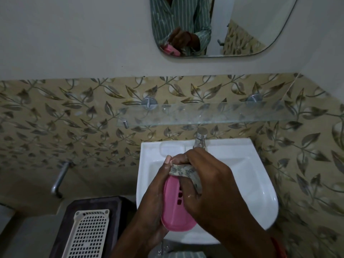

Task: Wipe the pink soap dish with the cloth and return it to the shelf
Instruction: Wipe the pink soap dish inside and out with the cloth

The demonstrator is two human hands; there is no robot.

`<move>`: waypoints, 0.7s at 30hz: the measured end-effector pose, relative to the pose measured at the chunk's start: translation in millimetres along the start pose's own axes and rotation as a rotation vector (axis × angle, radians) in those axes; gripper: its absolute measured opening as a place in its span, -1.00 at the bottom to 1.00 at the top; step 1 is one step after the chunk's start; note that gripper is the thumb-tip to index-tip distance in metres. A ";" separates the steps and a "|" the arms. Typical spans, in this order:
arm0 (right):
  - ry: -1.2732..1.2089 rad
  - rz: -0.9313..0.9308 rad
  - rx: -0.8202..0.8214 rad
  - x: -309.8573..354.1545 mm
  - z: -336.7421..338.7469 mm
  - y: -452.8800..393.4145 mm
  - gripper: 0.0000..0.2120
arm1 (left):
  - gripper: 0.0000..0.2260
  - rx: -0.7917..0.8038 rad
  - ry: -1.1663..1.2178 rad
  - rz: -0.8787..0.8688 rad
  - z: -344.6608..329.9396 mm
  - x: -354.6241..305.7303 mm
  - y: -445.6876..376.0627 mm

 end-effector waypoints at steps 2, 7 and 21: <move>0.015 -0.018 -0.056 -5.2 5.1 -1.8 -0.73 | -0.54 -0.014 -0.005 0.009 1.2 0.2 -0.6; 0.073 -0.255 -0.092 -17.8 4.0 4.1 -0.78 | -0.56 0.000 -0.013 -0.040 3.3 -3.5 1.4; 0.036 -0.396 0.203 -8.6 -3.6 29.9 -0.81 | -0.48 -0.033 0.040 -0.112 9.1 -13.7 -2.4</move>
Point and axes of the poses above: each hand's wrist, its own y-axis away from the middle knuckle, its own z-axis out of the back of the hand, x = y × z, the point moved 5 cm from there along -y, towards the middle knuckle, and after that the axes turned 7 degrees about y, right-handed, at the moved point
